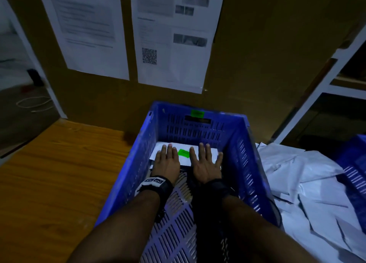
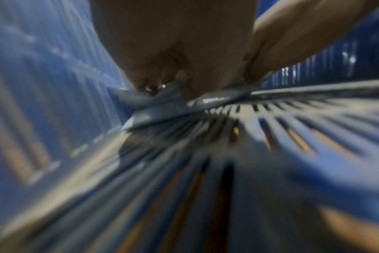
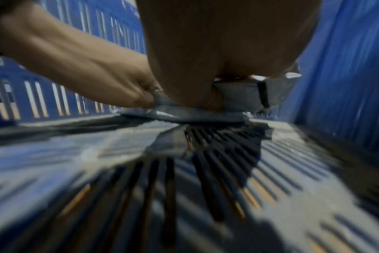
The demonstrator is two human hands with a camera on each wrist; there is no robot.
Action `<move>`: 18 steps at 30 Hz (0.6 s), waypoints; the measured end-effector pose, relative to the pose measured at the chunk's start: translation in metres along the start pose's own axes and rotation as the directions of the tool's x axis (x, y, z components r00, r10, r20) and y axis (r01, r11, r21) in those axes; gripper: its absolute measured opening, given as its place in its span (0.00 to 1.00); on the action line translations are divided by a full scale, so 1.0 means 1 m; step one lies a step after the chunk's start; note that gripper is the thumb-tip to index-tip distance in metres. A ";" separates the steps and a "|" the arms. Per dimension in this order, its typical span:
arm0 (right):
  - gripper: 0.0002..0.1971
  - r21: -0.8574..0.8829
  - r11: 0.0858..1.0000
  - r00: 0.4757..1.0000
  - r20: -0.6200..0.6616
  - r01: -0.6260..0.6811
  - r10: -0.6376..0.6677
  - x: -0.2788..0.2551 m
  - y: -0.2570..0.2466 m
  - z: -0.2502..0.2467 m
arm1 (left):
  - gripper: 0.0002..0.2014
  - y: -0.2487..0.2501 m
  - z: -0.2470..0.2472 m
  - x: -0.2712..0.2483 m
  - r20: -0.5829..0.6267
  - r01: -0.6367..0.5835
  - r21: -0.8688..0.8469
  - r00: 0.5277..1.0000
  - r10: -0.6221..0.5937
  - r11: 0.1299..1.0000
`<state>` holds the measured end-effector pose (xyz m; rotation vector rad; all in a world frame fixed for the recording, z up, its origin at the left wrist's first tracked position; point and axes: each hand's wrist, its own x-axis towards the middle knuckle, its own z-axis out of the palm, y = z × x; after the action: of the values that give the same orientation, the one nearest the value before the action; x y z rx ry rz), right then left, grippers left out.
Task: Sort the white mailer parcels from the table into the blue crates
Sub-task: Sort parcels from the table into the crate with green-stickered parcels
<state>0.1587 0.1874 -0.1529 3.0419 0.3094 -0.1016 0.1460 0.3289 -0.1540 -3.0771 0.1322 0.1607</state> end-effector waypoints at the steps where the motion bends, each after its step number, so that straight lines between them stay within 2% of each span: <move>1: 0.32 0.008 1.000 0.999 0.048 0.004 -0.005 0.000 0.001 0.003 | 0.31 0.000 0.002 -0.002 0.006 0.009 -0.023 1.000 -0.009 1.000; 4: 0.35 0.039 0.999 0.998 0.055 0.036 -0.038 0.000 0.006 0.005 | 0.38 0.001 0.000 -0.006 -0.018 0.001 -0.093 1.000 -0.003 0.996; 7: 0.37 0.070 0.995 0.995 0.072 0.069 -0.074 0.000 0.007 0.005 | 0.46 0.002 0.000 -0.001 -0.059 -0.099 -0.124 0.994 0.092 0.987; 10: 0.41 0.085 0.993 0.990 0.107 0.083 -0.092 0.004 0.011 0.002 | 0.52 0.004 0.005 0.009 -0.005 -0.151 -0.071 0.988 0.151 0.986; 13: 0.43 0.110 0.992 0.987 0.143 0.059 -0.075 0.005 0.011 -0.001 | 0.51 0.006 0.011 0.012 0.038 -0.134 -0.085 0.990 0.138 0.987; 15: 0.40 0.206 0.978 0.988 0.152 0.005 -0.037 0.001 0.005 -0.005 | 0.48 0.006 0.014 0.010 0.029 -0.119 -0.082 0.992 0.122 0.990; 18: 0.32 0.344 0.939 0.997 0.070 -0.007 -0.018 -0.002 -0.007 -0.017 | 0.47 0.005 0.016 0.009 0.034 -0.096 -0.062 0.995 0.098 0.993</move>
<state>0.1560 0.1957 -0.1366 3.3731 0.3250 -0.2954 0.1531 0.3238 -0.1709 -3.1269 0.2810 0.2306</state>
